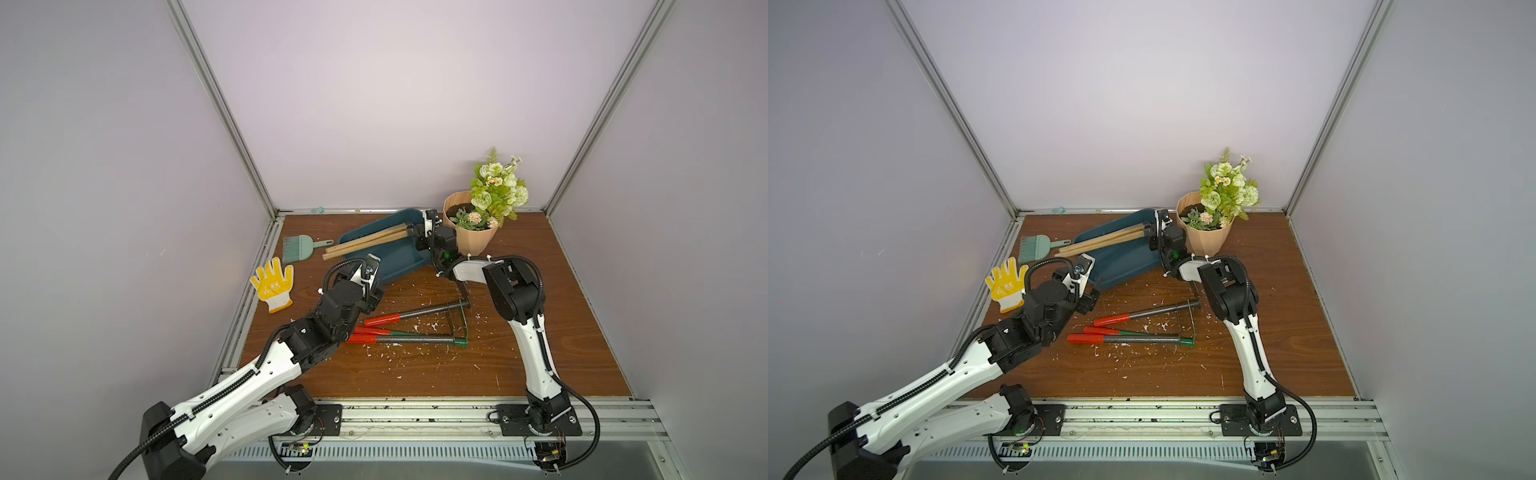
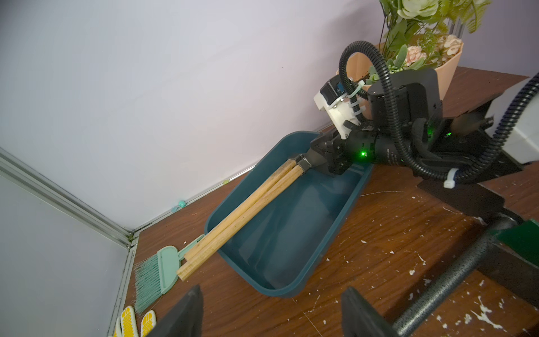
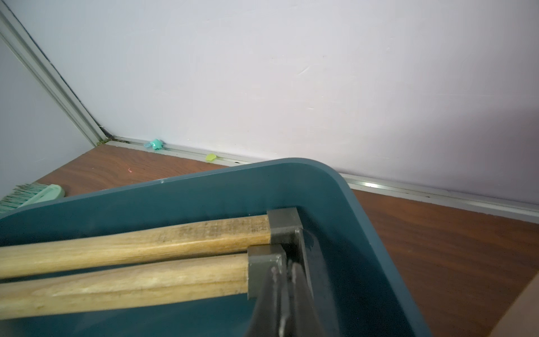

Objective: Put the small hoe into the storage box
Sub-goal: Place the hoe in the storage box.

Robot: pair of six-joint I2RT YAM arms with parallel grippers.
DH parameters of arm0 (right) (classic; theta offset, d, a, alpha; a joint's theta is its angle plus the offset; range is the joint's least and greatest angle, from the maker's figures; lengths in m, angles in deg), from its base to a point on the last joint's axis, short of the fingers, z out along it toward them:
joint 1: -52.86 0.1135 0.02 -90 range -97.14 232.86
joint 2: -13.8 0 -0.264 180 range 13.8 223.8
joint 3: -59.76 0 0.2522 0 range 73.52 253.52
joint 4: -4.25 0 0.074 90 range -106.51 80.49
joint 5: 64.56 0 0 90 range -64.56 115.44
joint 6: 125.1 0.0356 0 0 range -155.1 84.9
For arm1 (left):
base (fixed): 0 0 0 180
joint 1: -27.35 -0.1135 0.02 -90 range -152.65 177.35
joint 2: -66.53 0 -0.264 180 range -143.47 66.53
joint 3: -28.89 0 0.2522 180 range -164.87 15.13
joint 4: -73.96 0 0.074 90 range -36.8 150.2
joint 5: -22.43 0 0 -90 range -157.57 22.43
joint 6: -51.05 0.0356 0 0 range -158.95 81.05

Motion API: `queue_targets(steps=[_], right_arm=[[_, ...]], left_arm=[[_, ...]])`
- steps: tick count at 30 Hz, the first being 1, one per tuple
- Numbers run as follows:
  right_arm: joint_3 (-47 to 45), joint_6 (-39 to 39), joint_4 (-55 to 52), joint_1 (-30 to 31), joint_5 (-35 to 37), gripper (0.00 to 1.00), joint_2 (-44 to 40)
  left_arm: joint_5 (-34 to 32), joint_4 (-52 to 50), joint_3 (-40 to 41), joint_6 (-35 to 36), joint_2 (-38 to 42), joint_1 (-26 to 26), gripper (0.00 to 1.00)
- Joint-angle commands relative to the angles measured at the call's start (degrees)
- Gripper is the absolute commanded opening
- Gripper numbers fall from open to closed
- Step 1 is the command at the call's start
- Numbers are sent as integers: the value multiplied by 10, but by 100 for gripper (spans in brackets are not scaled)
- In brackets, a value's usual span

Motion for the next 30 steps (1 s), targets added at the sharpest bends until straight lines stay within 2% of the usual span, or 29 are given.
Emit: queue_targets(steps=[1, 9, 13, 23, 30], right_arm=[[38, 18, 34, -2, -13, 0, -7], [41, 14, 21, -4, -26, 0, -4], [31, 6, 19, -4, -38, 10, -17], [47, -25, -15, -4, -74, 20, -41], [33, -42, -17, -3, -94, 22, -86]], left_arm=[[-11, -6, -16, -11, 0, -6, 75], [-7, -3, -13, -13, -3, -6, 75], [-3, 3, -12, -12, -5, -6, 75], [9, 15, 4, -21, 1, -6, 75], [12, 22, 11, -20, 7, -7, 75]])
